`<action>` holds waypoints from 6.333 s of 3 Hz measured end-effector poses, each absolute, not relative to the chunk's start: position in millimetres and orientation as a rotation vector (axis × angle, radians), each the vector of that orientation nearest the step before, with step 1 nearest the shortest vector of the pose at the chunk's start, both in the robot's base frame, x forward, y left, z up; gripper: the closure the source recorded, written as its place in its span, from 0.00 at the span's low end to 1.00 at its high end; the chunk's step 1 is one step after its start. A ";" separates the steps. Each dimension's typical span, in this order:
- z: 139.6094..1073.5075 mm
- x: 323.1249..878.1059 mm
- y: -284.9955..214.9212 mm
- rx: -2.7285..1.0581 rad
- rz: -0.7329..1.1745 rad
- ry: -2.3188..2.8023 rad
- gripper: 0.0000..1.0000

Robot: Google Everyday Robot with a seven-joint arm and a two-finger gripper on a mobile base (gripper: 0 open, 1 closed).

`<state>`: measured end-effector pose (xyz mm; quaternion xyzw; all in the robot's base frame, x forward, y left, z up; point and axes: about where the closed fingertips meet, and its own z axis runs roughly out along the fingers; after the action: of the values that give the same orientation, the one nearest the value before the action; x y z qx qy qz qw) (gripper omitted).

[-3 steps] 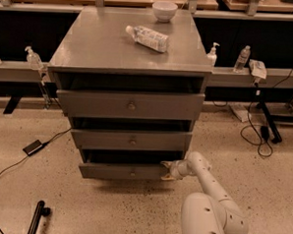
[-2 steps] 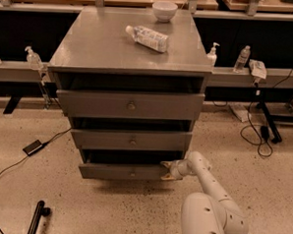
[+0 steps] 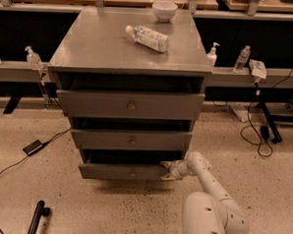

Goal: Open bottom drawer

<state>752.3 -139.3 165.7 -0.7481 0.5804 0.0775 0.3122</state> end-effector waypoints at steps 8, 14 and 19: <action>166.6 746.8 -143.2 -1.963 0.214 1.546 0.22; 235.4 735.6 -128.7 -1.836 0.032 1.326 0.72; 240.4 799.7 -134.7 -1.750 0.059 1.441 1.00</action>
Offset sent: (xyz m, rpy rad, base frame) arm -0.1511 -0.0668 -0.0231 0.0970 0.1785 -0.2333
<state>799.7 -134.7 240.4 -0.6992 0.5756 0.0237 0.4232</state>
